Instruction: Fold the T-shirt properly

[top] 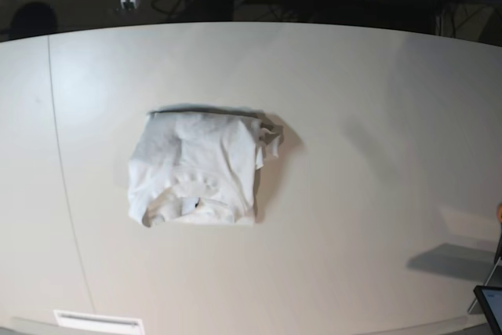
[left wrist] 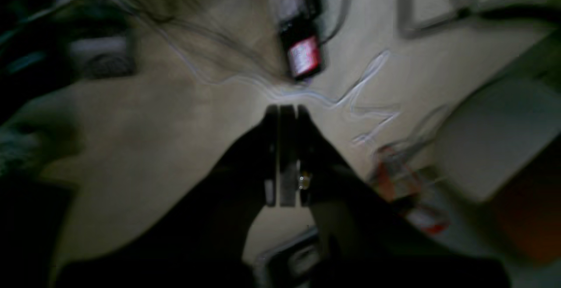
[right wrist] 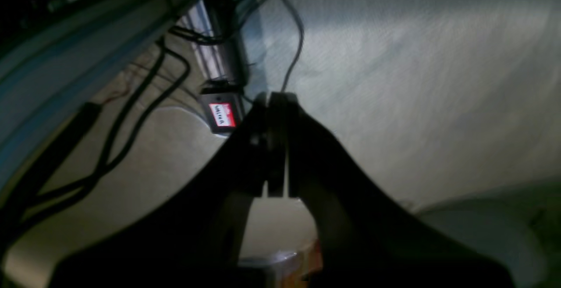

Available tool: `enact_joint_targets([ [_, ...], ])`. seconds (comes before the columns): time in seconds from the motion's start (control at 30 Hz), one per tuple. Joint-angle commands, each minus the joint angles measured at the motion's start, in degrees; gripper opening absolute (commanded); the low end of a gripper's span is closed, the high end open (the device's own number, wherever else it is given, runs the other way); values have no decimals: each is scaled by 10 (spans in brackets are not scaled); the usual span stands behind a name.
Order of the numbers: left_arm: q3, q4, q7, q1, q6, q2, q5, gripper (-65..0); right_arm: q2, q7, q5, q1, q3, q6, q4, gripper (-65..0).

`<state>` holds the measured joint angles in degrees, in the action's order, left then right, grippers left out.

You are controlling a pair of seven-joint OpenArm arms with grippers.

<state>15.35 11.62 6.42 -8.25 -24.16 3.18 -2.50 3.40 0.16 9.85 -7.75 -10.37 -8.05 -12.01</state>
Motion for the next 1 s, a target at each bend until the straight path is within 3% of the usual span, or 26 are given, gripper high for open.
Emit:
enact_joint_targets([
  [0.0,-1,-20,-13,11,-5,-2,3,-642,0,15,22,-6,0,-2,12,-650],
  [0.07,-2,-29,-18,21,-5,-10,3,-642,-9,55,64,-6,-1,-1,34,-650],
  [0.27,-5,16,-24,21,-4,-9,1,-635,-24,128,70,-6,-2,-1,59,-650],
  [0.53,-5,19,-25,17,-4,-7,1,-635,-26,129,70,-5,-4,-1,59,-650],
  [0.67,-5,18,-64,19,-4,-8,1,-635,-26,129,70,4,-2,-1,60,-650],
  [0.97,-153,17,-75,35,-4,-7,5,-635,-16,129,71,6,-1,-1,58,-650],
])
